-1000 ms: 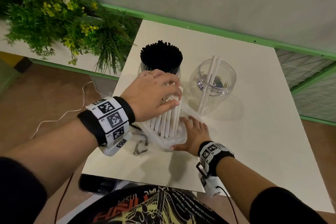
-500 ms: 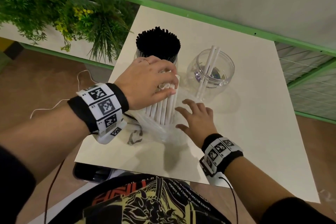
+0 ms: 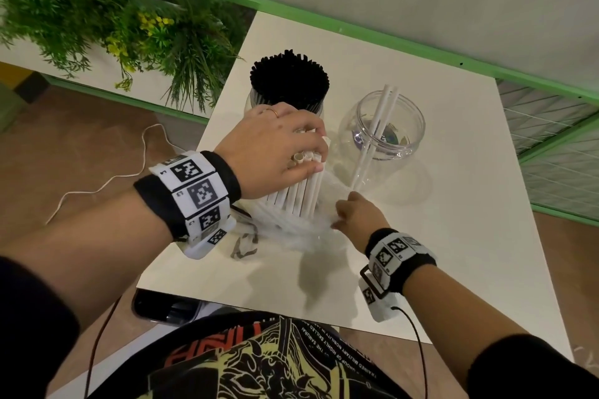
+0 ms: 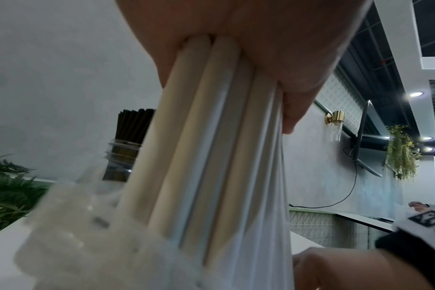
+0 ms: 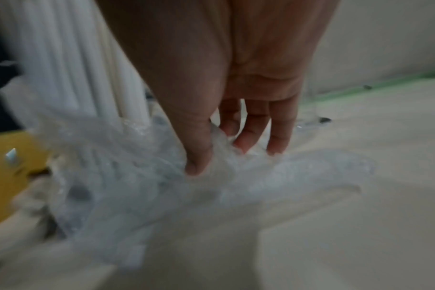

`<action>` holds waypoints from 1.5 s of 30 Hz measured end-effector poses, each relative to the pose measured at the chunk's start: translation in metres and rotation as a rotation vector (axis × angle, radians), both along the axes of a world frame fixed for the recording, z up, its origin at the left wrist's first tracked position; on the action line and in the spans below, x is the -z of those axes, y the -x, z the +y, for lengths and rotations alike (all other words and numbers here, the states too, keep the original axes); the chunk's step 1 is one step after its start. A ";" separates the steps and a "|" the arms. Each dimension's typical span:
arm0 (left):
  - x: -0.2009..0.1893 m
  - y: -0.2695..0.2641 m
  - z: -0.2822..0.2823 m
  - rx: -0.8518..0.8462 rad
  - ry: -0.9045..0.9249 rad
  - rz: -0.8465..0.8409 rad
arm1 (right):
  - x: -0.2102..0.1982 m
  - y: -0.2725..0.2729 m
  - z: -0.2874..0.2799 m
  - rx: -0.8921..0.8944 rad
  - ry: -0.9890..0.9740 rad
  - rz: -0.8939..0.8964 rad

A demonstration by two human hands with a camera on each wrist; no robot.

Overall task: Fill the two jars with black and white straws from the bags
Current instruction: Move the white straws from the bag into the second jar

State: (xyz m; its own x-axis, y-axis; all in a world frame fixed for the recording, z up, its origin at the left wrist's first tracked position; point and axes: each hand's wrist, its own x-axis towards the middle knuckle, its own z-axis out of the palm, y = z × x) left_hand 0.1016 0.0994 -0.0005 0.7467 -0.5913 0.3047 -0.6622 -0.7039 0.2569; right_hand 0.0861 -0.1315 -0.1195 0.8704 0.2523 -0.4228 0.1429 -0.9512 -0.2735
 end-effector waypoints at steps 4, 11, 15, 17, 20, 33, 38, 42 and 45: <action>0.002 -0.001 0.002 -0.007 0.004 -0.012 | 0.000 0.014 -0.017 0.354 -0.294 -0.196; 0.003 -0.001 0.002 -0.006 0.008 -0.010 | -0.012 0.017 -0.010 0.582 -0.569 0.074; 0.002 0.002 0.002 -0.011 0.009 -0.015 | -0.013 0.003 0.003 0.524 -0.522 0.126; 0.002 0.003 0.003 -0.010 0.008 -0.012 | -0.009 0.003 0.006 0.389 -0.269 0.084; 0.000 0.004 0.003 -0.014 0.003 -0.007 | -0.004 0.012 0.013 0.264 -0.024 -0.066; -0.002 0.004 0.004 -0.012 -0.005 -0.001 | 0.002 0.017 0.000 0.583 -0.498 -0.055; -0.002 0.003 0.005 -0.004 -0.015 0.020 | 0.004 0.018 -0.014 0.942 -0.986 0.094; -0.002 0.002 0.002 0.004 -0.011 0.027 | 0.009 0.016 -0.018 1.108 -1.145 0.246; -0.001 0.001 0.001 -0.002 -0.003 0.029 | 0.013 0.014 -0.023 1.172 -1.173 0.322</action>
